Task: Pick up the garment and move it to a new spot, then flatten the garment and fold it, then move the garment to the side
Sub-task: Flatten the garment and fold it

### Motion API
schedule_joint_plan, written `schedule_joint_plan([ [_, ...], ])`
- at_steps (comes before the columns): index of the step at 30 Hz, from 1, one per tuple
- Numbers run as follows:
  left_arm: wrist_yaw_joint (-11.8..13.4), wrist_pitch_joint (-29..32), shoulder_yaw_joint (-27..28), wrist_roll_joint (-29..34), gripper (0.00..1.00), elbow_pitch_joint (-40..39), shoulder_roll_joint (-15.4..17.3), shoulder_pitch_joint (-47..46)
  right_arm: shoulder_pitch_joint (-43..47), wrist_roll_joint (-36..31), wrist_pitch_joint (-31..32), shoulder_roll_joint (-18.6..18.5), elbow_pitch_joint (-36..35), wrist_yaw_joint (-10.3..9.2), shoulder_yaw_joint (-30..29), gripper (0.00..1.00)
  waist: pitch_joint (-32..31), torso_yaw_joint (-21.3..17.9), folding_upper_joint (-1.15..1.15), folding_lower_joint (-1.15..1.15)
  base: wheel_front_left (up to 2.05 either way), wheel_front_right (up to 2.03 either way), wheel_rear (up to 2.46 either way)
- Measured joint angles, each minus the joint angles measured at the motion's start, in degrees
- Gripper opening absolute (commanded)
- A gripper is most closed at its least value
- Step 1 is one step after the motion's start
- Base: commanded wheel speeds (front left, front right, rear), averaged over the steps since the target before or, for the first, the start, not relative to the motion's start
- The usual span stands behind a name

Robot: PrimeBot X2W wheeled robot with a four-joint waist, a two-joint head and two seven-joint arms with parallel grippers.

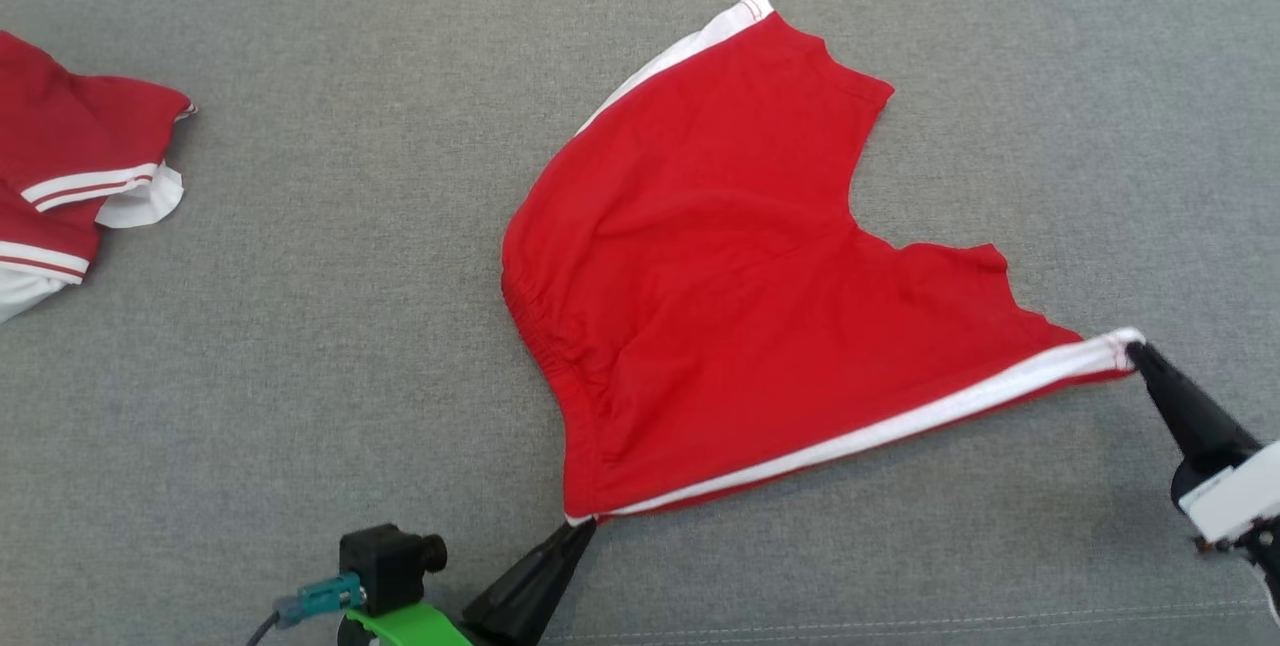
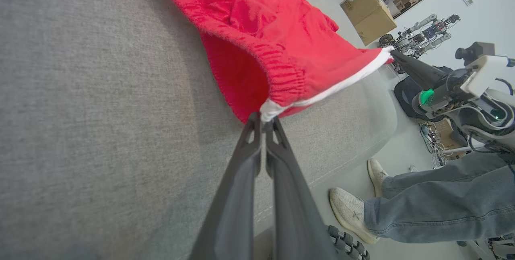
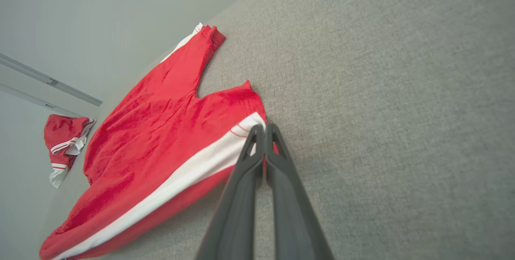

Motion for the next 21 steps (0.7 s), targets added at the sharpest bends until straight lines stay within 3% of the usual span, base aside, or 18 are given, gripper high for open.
schedule_joint_plan([
  [7, 0.0, 4.6, 2.3, -7.0, 0.0, -9.7, 1.5, -6.6, -13.4, -2.2, 4.3, -4.0, -5.1, -0.18, -1.9, 0.0, 3.1, 1.0, 0.0, 0.0, 0.0, 0.0, 0.0],
  [12, 0.0, 9.7, 4.8, -11.7, 0.0, -11.2, 2.3, -11.8, -23.9, -3.7, 8.9, -3.9, -5.4, -2.27, -1.3, 0.0, 6.1, 2.7, 0.0, 0.0, 0.0, 0.0, 0.0],
  [21, 0.0, 17.2, 6.8, -14.1, 0.0, -9.9, 2.1, -23.1, -38.7, -6.0, 13.7, -2.1, -2.9, -6.26, -1.0, 0.0, 11.7, 7.7, 0.0, 0.0, 0.0, 0.0, 0.0],
])
